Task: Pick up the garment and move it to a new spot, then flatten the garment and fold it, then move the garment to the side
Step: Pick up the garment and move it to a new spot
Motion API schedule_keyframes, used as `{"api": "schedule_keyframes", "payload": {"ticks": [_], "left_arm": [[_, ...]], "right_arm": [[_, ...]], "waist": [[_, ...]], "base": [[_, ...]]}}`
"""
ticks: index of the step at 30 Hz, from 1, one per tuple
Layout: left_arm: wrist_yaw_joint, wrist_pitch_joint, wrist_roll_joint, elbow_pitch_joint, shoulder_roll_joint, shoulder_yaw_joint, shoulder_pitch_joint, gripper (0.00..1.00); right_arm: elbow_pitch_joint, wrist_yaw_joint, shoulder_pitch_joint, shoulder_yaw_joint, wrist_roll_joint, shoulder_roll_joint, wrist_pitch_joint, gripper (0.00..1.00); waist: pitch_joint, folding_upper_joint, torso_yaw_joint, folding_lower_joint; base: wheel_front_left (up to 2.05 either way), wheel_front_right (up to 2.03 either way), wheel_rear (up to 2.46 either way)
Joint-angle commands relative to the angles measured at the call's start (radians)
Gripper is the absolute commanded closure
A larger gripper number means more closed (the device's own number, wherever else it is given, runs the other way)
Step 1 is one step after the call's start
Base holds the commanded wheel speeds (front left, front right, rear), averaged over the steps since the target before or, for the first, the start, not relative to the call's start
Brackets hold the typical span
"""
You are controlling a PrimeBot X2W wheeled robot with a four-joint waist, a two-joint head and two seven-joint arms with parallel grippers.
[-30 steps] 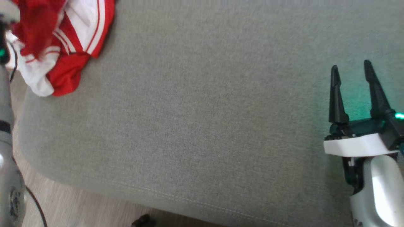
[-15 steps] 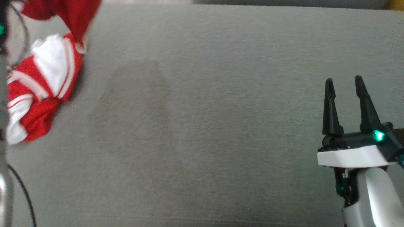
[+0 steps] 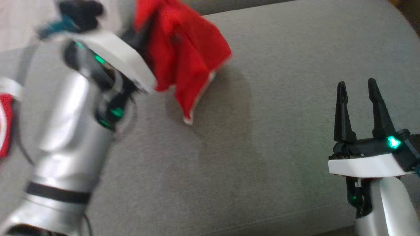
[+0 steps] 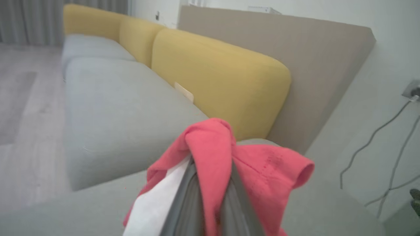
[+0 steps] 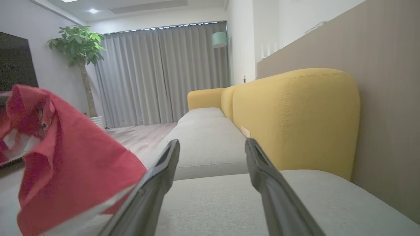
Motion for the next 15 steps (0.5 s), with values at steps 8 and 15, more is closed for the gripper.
{"api": "schedule_keyframes", "payload": {"ticks": [8,15], "left_arm": [[-0.03,-0.144,-0.043,0.126,-0.144,-0.115,0.13,1.0],[-0.036,-0.312,-0.075,0.215,-0.171,-0.255,0.175,0.0]], "right_arm": [[-0.038,-0.001,-0.007,0.027,0.02,0.001,-0.002,0.0],[-0.027,-0.001,0.0,0.022,0.017,0.001,-0.002,0.0]], "waist": [[0.03,0.0,-0.09,0.0],[0.019,0.0,-0.09,0.0]], "base": [[0.0,0.0,0.0],[0.0,0.0,0.0]]}}
